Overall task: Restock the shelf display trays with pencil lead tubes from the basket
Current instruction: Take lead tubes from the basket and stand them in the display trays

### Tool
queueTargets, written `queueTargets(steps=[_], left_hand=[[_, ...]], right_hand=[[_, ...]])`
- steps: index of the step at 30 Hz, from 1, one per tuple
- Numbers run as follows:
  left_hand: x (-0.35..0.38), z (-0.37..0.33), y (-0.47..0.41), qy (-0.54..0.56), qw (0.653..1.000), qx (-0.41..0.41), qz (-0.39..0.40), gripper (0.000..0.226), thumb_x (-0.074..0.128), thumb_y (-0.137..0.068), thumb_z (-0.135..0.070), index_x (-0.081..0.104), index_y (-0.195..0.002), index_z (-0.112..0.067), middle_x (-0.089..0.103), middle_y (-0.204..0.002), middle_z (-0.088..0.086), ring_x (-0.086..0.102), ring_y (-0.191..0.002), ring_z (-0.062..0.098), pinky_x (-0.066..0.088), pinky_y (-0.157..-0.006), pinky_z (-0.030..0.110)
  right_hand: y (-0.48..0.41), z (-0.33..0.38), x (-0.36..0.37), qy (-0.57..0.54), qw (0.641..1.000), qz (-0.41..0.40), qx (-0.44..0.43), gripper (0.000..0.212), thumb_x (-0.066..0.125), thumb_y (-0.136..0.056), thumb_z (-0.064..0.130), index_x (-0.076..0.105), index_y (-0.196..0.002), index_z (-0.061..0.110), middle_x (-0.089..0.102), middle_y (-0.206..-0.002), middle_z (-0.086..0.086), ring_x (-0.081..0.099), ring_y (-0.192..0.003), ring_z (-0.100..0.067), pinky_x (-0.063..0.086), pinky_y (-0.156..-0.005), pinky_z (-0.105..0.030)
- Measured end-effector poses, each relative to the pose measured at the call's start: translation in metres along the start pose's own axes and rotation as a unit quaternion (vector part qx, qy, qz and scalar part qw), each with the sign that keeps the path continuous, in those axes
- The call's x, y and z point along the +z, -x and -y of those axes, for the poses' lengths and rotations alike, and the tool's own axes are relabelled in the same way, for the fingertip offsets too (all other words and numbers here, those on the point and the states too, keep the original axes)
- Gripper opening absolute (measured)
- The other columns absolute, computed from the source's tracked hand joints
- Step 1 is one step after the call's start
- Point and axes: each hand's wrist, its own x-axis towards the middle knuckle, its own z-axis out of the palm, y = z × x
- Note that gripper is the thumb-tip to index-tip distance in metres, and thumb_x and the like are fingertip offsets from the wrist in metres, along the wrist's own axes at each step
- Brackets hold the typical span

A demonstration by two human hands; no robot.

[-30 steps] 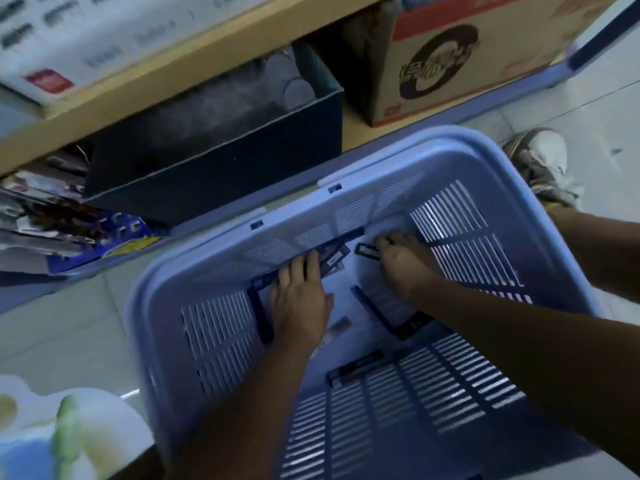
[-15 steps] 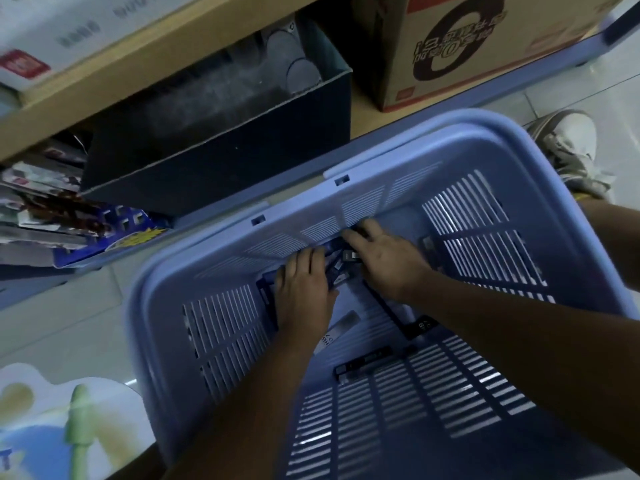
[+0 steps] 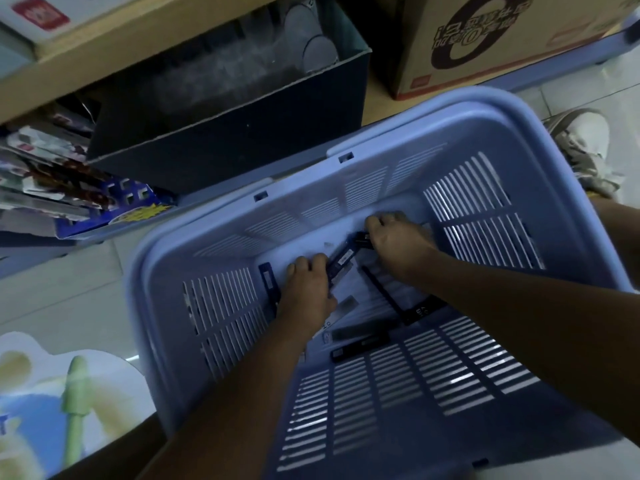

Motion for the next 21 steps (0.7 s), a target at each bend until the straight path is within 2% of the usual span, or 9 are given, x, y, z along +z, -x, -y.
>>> queueTargets(steps=[3,6,7,9,11,13,16,18,21], left_hand=[[0.005,-0.004,0.001,-0.002,0.999,-0.011,-0.031,0.046,0.063,-0.08,-0.014,0.046,-0.123,-0.008,0.047,-0.117,0.015,0.04,-0.112,0.03,0.041,-0.094,0.037],[0.01,-0.01,-0.001,0.013,0.997,-0.02,-0.074,0.031,0.057,-0.086,-0.014,0.05,-0.114,-0.003,0.051,-0.112,0.018,0.045,-0.108,0.032,0.044,-0.089,0.04],[0.011,-0.012,-0.002,0.014,0.997,-0.015,-0.07,0.03,0.056,-0.088,-0.018,0.049,-0.114,-0.003,0.052,-0.112,0.017,0.047,-0.107,0.032,0.044,-0.087,0.039],[0.007,-0.013,-0.005,0.009,0.999,0.002,-0.048,0.032,0.054,-0.092,-0.026,0.045,-0.114,-0.005,0.055,-0.109,0.015,0.053,-0.101,0.031,0.043,-0.079,0.036],[0.001,-0.015,-0.006,0.055,0.998,0.006,-0.027,0.032,0.056,-0.092,-0.029,0.044,-0.111,-0.007,0.06,-0.095,0.011,0.06,-0.086,0.03,0.042,-0.065,0.034],[-0.007,-0.021,-0.004,0.152,0.988,-0.021,-0.014,0.032,0.062,-0.087,-0.029,0.048,-0.108,-0.009,0.06,-0.086,0.005,0.061,-0.077,0.027,0.043,-0.06,0.03],[-0.016,-0.036,0.002,0.288,0.957,-0.047,-0.002,0.029,0.067,-0.08,-0.023,0.058,-0.107,-0.013,0.066,-0.091,-0.001,0.064,-0.085,0.017,0.048,-0.064,0.021],[-0.022,-0.046,0.008,0.325,0.945,-0.041,0.01,0.029,0.07,-0.079,-0.022,0.062,-0.107,-0.016,0.067,-0.092,-0.006,0.064,-0.089,0.011,0.046,-0.065,0.012],[-0.032,-0.056,0.019,0.343,0.937,-0.028,0.053,0.042,0.079,-0.074,-0.025,0.063,-0.112,-0.018,0.068,-0.101,-0.006,0.064,-0.094,0.01,0.053,-0.082,0.022]], right_hand=[[0.002,-0.007,0.011,0.025,0.999,0.023,0.037,0.029,0.058,-0.09,0.026,0.061,-0.116,0.015,0.062,-0.121,-0.008,0.054,-0.118,-0.027,0.046,-0.094,-0.039],[0.009,-0.007,0.017,-0.199,0.975,0.034,0.095,0.02,0.051,-0.093,0.022,0.062,-0.104,0.01,0.065,-0.109,-0.013,0.06,-0.11,-0.031,0.042,-0.095,-0.036],[0.009,-0.004,0.018,-0.309,0.942,0.042,0.122,0.014,0.049,-0.093,0.014,0.06,-0.1,0.009,0.064,-0.102,-0.016,0.061,-0.101,-0.032,0.044,-0.085,-0.035],[0.012,0.007,0.014,-0.523,0.831,0.042,0.186,0.011,0.047,-0.094,0.008,0.058,-0.094,0.01,0.059,-0.088,-0.016,0.059,-0.076,-0.029,0.047,-0.065,-0.032],[0.017,0.015,0.008,-0.627,0.743,0.036,0.233,0.008,0.052,-0.095,0.011,0.06,-0.092,0.01,0.058,-0.082,-0.014,0.052,-0.058,-0.02,0.042,-0.049,-0.026],[0.024,0.023,0.001,-0.68,0.688,0.047,0.25,0.013,0.061,-0.094,0.021,0.06,-0.089,0.009,0.058,-0.074,-0.01,0.048,-0.049,-0.015,0.036,-0.042,-0.021],[0.032,0.03,-0.004,-0.744,0.618,0.107,0.231,0.032,0.073,-0.085,0.036,0.066,-0.096,0.007,0.067,-0.075,-0.007,0.061,-0.058,-0.015,0.046,-0.05,-0.02],[0.037,0.029,-0.004,-0.768,0.587,0.149,0.208,0.041,0.075,-0.084,0.034,0.066,-0.109,0.003,0.071,-0.084,-0.009,0.065,-0.066,-0.018,0.049,-0.057,-0.024],[0.046,0.022,-0.009,-0.809,0.524,0.173,0.199,0.031,0.068,-0.09,0.023,0.065,-0.113,0.003,0.071,-0.088,-0.01,0.068,-0.073,-0.018,0.054,-0.058,-0.026]])
